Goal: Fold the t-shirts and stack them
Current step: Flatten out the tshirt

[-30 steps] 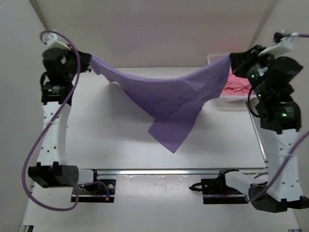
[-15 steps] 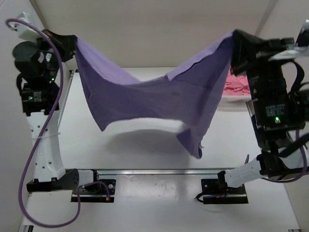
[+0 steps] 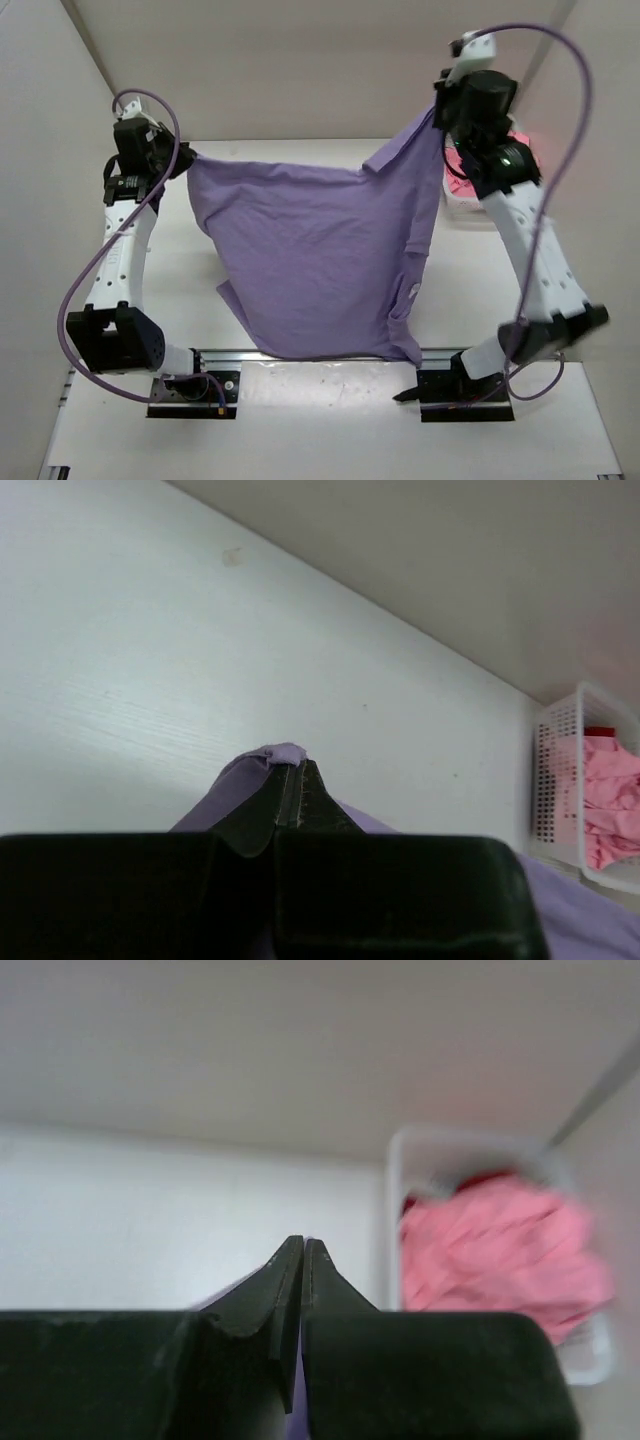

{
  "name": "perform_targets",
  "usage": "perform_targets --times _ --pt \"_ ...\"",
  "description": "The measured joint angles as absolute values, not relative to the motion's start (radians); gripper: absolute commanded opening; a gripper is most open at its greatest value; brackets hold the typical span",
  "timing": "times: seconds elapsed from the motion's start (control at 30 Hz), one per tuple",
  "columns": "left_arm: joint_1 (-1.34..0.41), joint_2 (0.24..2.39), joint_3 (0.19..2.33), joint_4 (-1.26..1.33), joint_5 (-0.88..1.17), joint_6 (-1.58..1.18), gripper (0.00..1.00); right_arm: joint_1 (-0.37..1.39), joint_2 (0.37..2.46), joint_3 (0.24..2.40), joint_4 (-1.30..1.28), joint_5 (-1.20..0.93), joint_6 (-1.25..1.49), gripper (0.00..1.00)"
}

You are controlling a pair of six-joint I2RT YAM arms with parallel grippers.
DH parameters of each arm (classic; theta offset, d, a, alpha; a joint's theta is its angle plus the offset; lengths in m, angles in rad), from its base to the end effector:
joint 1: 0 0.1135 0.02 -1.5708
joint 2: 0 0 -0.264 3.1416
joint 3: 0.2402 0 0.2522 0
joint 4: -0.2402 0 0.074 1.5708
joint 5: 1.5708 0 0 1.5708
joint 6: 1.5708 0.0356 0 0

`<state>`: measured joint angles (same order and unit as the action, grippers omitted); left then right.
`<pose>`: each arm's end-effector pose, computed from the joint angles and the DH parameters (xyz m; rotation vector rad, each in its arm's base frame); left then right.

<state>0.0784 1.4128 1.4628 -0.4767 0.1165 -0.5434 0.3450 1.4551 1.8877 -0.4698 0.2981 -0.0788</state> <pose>0.3190 0.0209 0.4011 -0.5449 1.9436 -0.4137 0.2809 0.0898 0.5289 -0.1095 1.6027 -0.0334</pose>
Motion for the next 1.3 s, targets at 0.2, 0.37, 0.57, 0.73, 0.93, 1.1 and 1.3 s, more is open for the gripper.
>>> perform_targets --times 0.2,0.37,0.57,0.73,0.93,1.1,1.3 --pt "0.076 1.563 1.459 -0.447 0.093 -0.539 0.00 0.199 1.988 2.223 -0.717 -0.012 0.074 0.00" --pt "0.075 1.948 1.909 -0.528 0.115 -0.560 0.00 0.116 2.217 2.441 -0.661 -0.176 0.208 0.00" --pt "0.109 1.964 2.147 -0.504 0.174 -0.619 0.00 0.015 2.016 2.450 -0.454 -0.226 0.289 0.00" --pt "0.183 1.860 2.199 -0.435 0.189 -0.629 0.00 -0.006 1.760 2.426 -0.337 -0.251 0.294 0.00" --pt "0.184 1.708 2.010 -0.350 0.147 -0.608 0.00 0.038 1.567 2.158 -0.312 -0.226 0.239 0.00" --pt "0.151 1.498 1.491 -0.274 0.070 -0.568 0.00 0.039 1.364 1.460 -0.287 -0.172 0.236 0.00" --pt "0.149 1.317 0.961 -0.266 -0.011 -0.534 0.00 0.065 1.281 0.874 -0.389 -0.149 0.268 0.00"
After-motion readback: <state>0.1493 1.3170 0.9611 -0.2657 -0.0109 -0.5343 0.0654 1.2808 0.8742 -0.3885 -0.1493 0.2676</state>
